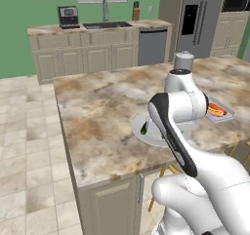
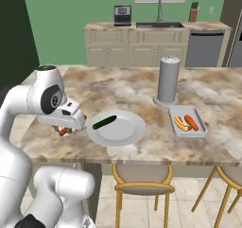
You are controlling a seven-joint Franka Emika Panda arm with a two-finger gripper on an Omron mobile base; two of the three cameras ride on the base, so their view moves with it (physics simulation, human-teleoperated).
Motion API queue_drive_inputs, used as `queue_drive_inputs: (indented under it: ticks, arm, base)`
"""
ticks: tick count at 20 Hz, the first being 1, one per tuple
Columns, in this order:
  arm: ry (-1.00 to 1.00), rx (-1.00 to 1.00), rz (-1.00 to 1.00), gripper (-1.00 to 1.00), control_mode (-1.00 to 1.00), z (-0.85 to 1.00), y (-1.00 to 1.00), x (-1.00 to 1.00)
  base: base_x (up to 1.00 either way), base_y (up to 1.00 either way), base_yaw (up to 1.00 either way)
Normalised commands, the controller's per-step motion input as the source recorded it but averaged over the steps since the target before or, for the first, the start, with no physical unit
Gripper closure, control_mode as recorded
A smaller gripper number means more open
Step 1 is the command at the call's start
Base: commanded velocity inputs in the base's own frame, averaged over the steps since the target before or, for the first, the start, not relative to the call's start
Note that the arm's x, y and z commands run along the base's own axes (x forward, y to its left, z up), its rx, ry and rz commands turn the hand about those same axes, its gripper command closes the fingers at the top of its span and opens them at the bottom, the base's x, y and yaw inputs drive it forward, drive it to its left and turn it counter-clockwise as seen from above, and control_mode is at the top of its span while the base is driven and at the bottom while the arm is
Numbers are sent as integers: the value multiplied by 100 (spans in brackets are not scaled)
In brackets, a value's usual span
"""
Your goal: Place one cooked food and one vegetable from the large plate to each tupperware container.
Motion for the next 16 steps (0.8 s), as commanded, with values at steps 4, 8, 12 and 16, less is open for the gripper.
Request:
queue_drive_inputs:
  ticks: [4, 8, 12, 16]
  arm:
    - [8, 0, 2, 100, -100, 3, -38, -26]
    - [2, -1, 1, 100, -100, -4, -11, 0]
    - [0, 0, 0, 100, -100, 0, 0, 0]
    - [0, 0, 0, 100, 100, 0, 0, -3]
  base:
    - [0, 0, 0]
    - [0, 0, 0]
    - [0, 0, 0]
    - [0, -4, 0]
